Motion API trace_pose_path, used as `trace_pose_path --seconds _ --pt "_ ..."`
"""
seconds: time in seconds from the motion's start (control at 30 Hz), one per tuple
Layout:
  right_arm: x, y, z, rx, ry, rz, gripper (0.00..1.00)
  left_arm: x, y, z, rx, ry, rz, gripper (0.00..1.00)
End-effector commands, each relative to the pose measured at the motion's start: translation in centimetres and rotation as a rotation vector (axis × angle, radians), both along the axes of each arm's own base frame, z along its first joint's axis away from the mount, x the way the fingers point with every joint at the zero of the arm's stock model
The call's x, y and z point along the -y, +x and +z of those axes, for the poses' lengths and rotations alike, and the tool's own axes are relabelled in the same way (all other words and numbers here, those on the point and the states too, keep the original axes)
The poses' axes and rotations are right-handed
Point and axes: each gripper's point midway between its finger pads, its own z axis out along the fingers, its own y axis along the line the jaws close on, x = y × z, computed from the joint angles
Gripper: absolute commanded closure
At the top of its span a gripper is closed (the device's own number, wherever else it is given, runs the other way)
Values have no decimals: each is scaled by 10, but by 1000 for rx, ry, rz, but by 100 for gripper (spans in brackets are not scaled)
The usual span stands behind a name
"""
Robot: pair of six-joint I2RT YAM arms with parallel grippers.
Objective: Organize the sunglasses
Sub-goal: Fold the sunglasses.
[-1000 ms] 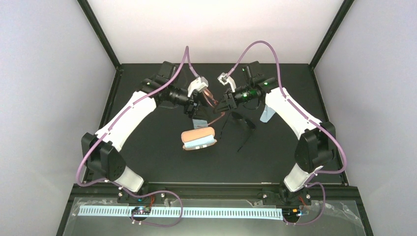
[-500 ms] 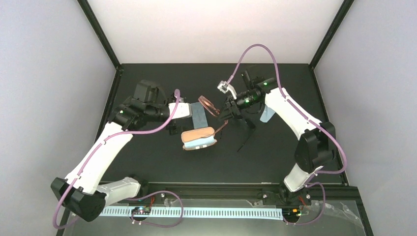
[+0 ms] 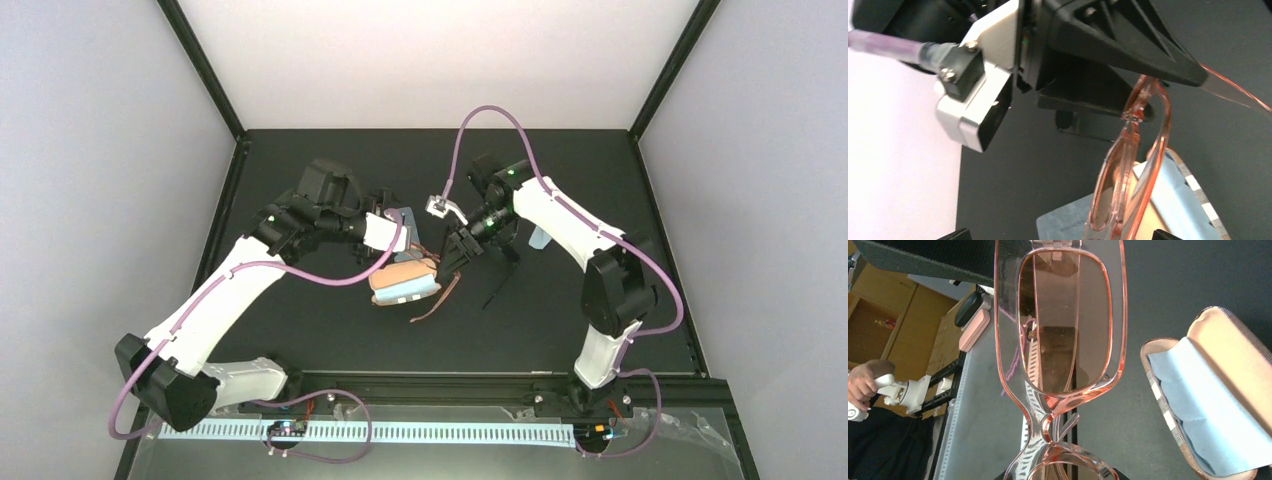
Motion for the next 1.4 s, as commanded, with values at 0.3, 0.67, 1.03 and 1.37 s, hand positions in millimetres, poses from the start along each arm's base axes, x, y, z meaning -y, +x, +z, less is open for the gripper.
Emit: trace_pose_path --seconds 0.3,0.67,1.03,1.37 --pt "3 -15 14 -13 54 62 80 21 -32 -8 -8 31 -174 31" --pt "3 -15 13 -11 46 63 80 21 -38 -23 -10 68 -195 74" --pt "3 -11 6 -5 16 53 78 18 -44 -30 -17 70 -196 76" --pt "3 -10 2 -17 1 50 73 18 -46 -28 -15 55 -190 89"
